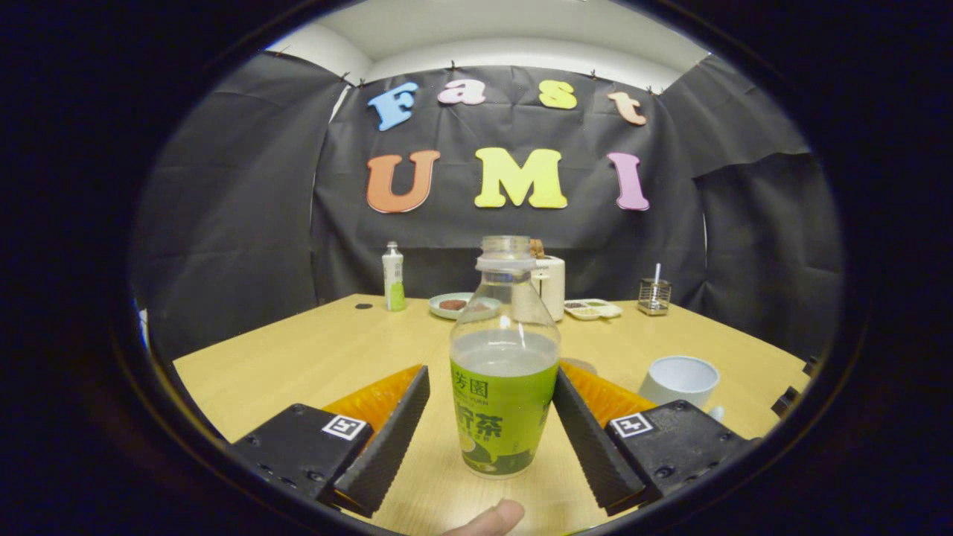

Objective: Take the bottle from table, then pour the juice into the cup, finally place the bottle on the coaster

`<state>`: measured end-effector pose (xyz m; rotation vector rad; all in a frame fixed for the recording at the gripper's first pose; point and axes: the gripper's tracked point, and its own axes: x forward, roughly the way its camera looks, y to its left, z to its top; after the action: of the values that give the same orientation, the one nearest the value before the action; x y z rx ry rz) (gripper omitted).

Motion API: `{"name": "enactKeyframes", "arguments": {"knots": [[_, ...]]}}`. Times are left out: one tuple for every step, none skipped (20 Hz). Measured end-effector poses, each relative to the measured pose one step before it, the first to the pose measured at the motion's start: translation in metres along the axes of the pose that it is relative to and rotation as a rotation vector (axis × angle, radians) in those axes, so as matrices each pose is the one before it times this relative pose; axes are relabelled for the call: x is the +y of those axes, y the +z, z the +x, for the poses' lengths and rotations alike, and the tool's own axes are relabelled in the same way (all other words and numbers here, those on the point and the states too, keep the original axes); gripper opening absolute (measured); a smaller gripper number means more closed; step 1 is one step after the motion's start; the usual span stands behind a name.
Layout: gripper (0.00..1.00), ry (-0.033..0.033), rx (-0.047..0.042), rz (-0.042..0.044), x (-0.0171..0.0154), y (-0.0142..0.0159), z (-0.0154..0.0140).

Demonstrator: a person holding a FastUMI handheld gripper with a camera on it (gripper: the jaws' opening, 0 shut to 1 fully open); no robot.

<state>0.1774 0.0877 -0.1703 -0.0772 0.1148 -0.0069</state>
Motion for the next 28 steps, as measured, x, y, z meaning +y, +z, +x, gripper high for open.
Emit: {"name": "enactKeyframes", "arguments": {"knots": [[1.0,-0.00283,-0.00026,-0.00844,-0.00028,0.00222,0.00385],[1.0,-0.00139,0.00719,0.00255,-0.00039,-0.00247,0.00384],[1.0,-0.01887,0.00428,0.00829,-0.00267,0.0004,0.00271],[0.98,-0.02883,-0.02116,0.00119,-0.00841,0.00504,0.00104],[0.93,-0.01592,0.00064,-0.01559,-0.00178,-0.00029,0.00292],[0.89,-0.01479,-0.00637,0.00056,-0.00282,0.0033,-0.00599],[0.84,0.006,-0.0097,0.01702,0.00019,0.00473,-0.00225],[0.79,0.00617,0.00136,0.02085,-0.00008,0.00011,-0.00084],[0.79,0.01704,0.0063,0.02515,0.00109,0.0021,-0.00201],[0.79,0.02481,-0.00573,0.01896,0.00486,0.00526,-0.00363],[0.79,0.01738,-0.00893,0.01213,0.0037,0.00688,-0.00295],[0.79,0.01262,-0.01117,0.01268,0.00222,0.00788,-0.00293],[0.79,0.02003,-0.00109,0.00817,0.00476,0.00635,-0.00186],[0.79,0.02093,0.00905,0.01567,0.00621,0.00329,-0.00167],[0.79,0.03329,0.02816,0.01536,0.00793,0.00161,-0.00087],[0.79,0.02485,0.01584,0.01915,0.00623,0.00311,-0.001],[0.79,0.02206,0.00442,0.02435,0.00606,0.0073,-0.00164],[0.79,0.00933,0.00179,0.02449,0.00342,0.00707,-0.00335],[0.79,0.00209,-0.00264,0.02882,0.00272,0.0085,-0.00295],[0.79,0.00306,-0.00251,0.03039,0.00334,0.00544,-0.00116],[0.79,0.0077,0.00058,0.03455,0.00439,0.00591,-0.00084],[0.79,0.01669,-0.00209,0.04358,0.00521,0.0055,-0.00176],[0.79,0.02251,0.00096,0.04851,0.00597,0.00535,-0.00111],[0.79,0.01808,0.00234,0.04836,0.00525,0.00335,-0.00072],[0.79,0.01562,0.00144,0.04391,0.00419,0.00404,-0.00211],[0.79,0.00766,-0.00686,0.03946,0.00178,0.00488,-0.00245],[0.78,0.00139,-0.00152,0.0321,0.00049,0.00457,-0.00181],[0.78,-0.00139,-0.00222,0.02409,0.00036,0.00196,-0.00099]]}}
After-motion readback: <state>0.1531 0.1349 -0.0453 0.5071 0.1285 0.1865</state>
